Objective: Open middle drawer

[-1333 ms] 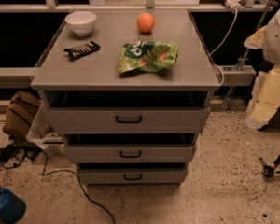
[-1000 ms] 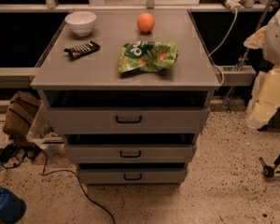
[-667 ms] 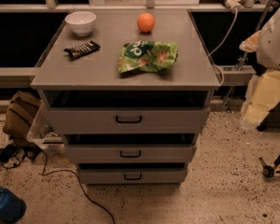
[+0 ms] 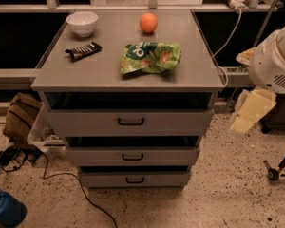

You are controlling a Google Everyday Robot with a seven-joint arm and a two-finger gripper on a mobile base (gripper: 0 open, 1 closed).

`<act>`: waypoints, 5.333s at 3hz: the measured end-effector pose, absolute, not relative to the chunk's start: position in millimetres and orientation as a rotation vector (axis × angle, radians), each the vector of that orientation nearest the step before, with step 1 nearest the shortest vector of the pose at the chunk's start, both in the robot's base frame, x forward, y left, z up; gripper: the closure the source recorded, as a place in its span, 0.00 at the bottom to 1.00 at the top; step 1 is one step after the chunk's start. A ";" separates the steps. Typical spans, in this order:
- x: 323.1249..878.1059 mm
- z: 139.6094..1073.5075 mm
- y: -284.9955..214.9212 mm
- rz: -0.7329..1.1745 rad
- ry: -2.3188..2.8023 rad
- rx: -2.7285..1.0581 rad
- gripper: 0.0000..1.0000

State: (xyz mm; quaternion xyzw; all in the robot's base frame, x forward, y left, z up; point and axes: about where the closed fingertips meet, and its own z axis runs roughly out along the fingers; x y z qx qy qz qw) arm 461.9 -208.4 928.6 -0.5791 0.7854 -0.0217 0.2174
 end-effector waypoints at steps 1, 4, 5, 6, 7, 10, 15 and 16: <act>461.9 928.6 -208.4 -0.060 2.175 -1.604 0.00; 477.2 816.6 -144.1 0.134 2.134 -1.549 0.00; 477.2 816.6 -144.1 0.134 2.134 -1.549 0.00; 473.0 791.0 -132.2 0.169 2.115 -1.541 0.00; 461.4 746.0 -113.4 0.217 2.072 -1.508 0.00; 456.0 681.3 -79.2 0.313 2.007 -1.472 0.00; 484.5 508.9 -14.0 0.455 1.963 -1.233 0.00; 485.6 506.2 -12.6 0.459 1.959 -1.232 0.00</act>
Offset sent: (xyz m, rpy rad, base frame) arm 0.0070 0.0406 -0.0801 0.0814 0.0054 -0.0391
